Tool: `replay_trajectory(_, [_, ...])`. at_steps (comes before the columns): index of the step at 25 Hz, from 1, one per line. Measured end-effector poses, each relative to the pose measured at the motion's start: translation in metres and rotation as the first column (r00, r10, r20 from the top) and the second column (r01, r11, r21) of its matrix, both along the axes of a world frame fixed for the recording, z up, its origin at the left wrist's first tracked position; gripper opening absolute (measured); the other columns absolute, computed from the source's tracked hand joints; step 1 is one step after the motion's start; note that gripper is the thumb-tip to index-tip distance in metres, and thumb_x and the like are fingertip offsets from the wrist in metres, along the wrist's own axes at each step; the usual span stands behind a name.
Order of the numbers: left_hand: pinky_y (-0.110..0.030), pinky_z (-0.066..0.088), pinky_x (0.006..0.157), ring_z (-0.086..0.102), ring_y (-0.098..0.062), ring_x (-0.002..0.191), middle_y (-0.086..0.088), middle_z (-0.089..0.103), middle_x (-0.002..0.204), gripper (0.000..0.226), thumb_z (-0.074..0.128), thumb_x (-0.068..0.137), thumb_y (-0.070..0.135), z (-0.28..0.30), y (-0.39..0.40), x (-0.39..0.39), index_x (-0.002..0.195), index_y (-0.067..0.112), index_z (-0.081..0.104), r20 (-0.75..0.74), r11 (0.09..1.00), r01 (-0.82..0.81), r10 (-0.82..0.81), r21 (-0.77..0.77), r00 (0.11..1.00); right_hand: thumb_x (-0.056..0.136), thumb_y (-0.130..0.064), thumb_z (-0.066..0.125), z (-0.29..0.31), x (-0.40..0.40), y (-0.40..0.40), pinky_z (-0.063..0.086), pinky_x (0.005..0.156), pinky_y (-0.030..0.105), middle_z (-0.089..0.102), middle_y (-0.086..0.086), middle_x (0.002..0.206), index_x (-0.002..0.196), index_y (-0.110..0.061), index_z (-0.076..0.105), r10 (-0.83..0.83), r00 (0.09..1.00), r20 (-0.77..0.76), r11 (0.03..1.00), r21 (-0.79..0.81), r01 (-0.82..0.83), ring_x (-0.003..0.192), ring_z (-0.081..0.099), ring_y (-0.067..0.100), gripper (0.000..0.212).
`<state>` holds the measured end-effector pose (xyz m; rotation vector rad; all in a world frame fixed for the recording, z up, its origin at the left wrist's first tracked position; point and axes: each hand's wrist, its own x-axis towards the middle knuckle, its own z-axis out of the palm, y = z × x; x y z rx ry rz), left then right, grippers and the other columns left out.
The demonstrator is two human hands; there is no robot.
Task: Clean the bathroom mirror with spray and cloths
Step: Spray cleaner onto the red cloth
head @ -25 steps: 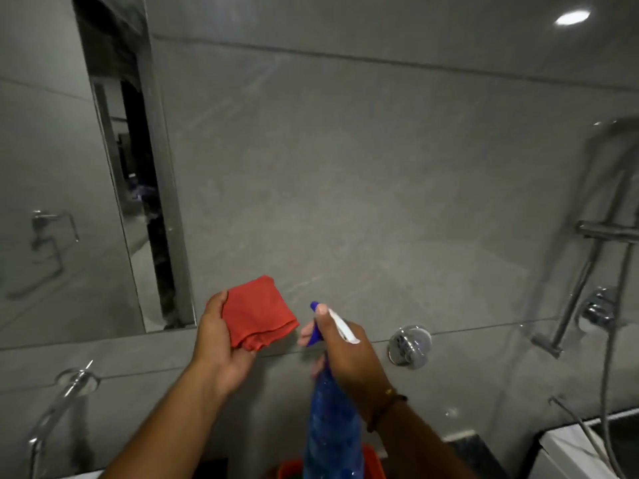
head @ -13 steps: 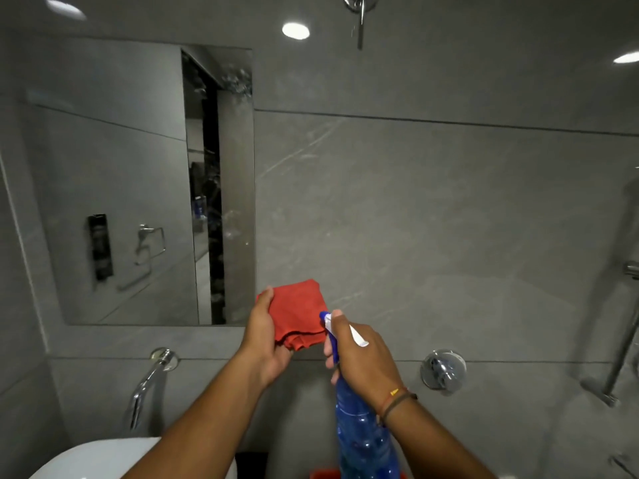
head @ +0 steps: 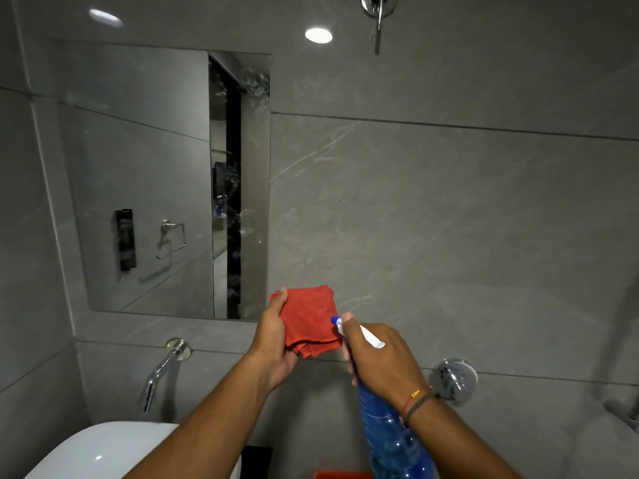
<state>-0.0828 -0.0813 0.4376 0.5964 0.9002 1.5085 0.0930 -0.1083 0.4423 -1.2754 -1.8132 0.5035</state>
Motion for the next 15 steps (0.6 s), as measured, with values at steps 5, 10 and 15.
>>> replay_trajectory(5, [-0.066, 0.052, 0.105, 0.076, -0.039, 0.105, -0.016, 0.082, 0.110, 0.050, 0.049, 0.103, 0.056, -0.007, 0.002, -0.002, 0.119, 0.015, 0.071, -0.001, 1.000, -0.004, 0.004, -0.012, 1.000, 0.109, -0.062, 0.041, -0.003, 0.001, -0.001, 0.055, 0.077, 0.038, 0.067, -0.008, 0.058, 0.055, -0.027, 0.058, -0.025, 0.992, 0.120, 0.998, 0.052, 0.019, 0.064, 0.069, 0.017, 0.066])
replay_trajectory(10, [-0.052, 0.065, 0.083, 0.080, -0.037, 0.097, -0.016, 0.082, 0.110, 0.053, 0.050, 0.102, 0.058, -0.018, 0.005, -0.004, 0.122, 0.013, 0.072, -0.009, 0.999, 0.022, -0.022, -0.030, 1.000, 0.112, -0.059, 0.041, -0.012, -0.008, -0.002, 0.062, 0.081, 0.043, 0.072, 0.001, 0.065, 0.062, -0.025, 0.066, 0.041, 0.993, 0.106, 0.999, -0.005, -0.041, 0.065, 0.071, 0.017, 0.065])
replay_trajectory(15, [-0.057, 0.060, 0.094, 0.080, -0.037, 0.099, -0.015, 0.082, 0.111, 0.053, 0.049, 0.102, 0.058, -0.016, 0.007, -0.009, 0.121, 0.014, 0.072, -0.006, 1.000, 0.019, -0.019, -0.022, 1.000, 0.112, -0.058, 0.040, -0.009, -0.011, 0.008, 0.057, 0.081, 0.044, 0.067, 0.000, 0.060, 0.058, -0.024, 0.059, -0.004, 0.994, 0.110, 0.999, 0.040, -0.001, 0.065, 0.067, 0.018, 0.066])
